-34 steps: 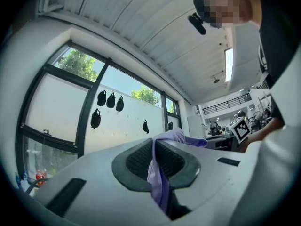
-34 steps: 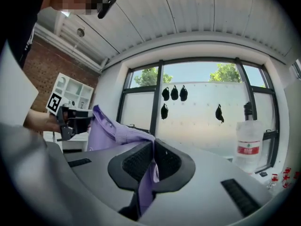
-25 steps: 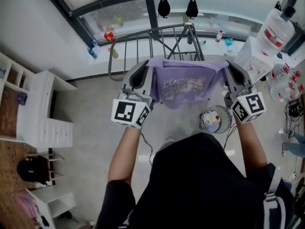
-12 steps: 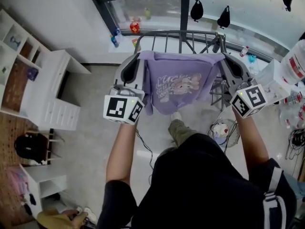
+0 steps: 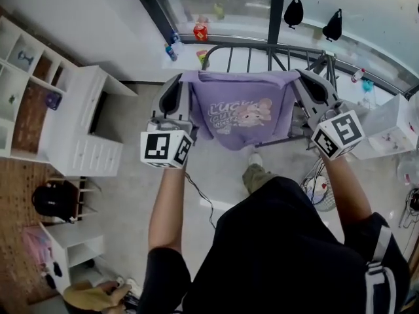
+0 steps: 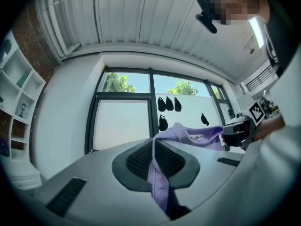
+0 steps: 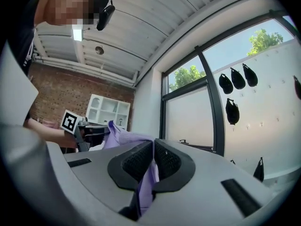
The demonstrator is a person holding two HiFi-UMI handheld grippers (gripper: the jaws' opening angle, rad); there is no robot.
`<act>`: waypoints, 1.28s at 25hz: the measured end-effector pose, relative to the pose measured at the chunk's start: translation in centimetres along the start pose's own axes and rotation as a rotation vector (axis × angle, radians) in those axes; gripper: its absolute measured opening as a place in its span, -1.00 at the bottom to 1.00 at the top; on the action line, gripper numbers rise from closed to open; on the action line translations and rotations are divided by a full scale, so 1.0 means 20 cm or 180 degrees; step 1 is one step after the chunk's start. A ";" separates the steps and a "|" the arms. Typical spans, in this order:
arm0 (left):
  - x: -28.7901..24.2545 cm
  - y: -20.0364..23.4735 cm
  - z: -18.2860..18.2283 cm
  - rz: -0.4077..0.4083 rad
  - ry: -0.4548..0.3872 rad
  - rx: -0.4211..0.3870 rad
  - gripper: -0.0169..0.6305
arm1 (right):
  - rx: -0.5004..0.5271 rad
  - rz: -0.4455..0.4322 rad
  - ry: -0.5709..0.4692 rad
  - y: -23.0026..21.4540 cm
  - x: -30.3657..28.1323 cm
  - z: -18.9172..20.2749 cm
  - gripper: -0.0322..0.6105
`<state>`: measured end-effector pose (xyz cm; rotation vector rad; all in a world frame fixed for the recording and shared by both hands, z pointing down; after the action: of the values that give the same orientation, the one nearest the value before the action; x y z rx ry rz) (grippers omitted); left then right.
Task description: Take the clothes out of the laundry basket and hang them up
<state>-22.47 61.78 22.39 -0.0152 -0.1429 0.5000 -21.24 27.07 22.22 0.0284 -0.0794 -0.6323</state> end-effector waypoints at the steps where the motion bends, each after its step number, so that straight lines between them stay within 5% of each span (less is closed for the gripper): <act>1: -0.05 0.04 0.02 -0.0047 0.0018 -0.0009 -0.90 | -0.0033 -0.0012 0.0025 -0.03 -0.06 0.02 -0.88; 7: -0.35 0.21 0.18 -0.0209 0.0101 0.0221 -0.90 | -0.0213 -0.0089 0.0107 -0.25 -0.38 0.13 -0.88; 13: -0.70 0.38 0.35 -0.0177 0.0297 0.0131 -0.90 | -0.0364 -0.0066 0.0194 -0.49 -0.66 0.30 -0.88; 22: -1.15 0.61 0.76 0.0195 0.0819 0.0225 -0.90 | -0.0697 0.0381 0.0597 -0.71 -0.96 0.62 -0.88; 32: -1.69 0.77 1.34 0.0603 0.1490 0.0584 -0.90 | -0.1430 0.1134 0.1135 -1.00 -1.25 1.07 -0.88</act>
<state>-62.98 58.58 43.74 0.0341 0.3660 0.6840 -54.97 25.72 40.83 -0.3012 0.3959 -0.2706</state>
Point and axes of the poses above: the fingertips, and each gripper's own axes: x backward along the fingers, y to its left, z out of its underside, the point moved 10 cm from there along x, backward along the fingers, and after that the axes turned 1 degree about x, right-handed, at the moved point
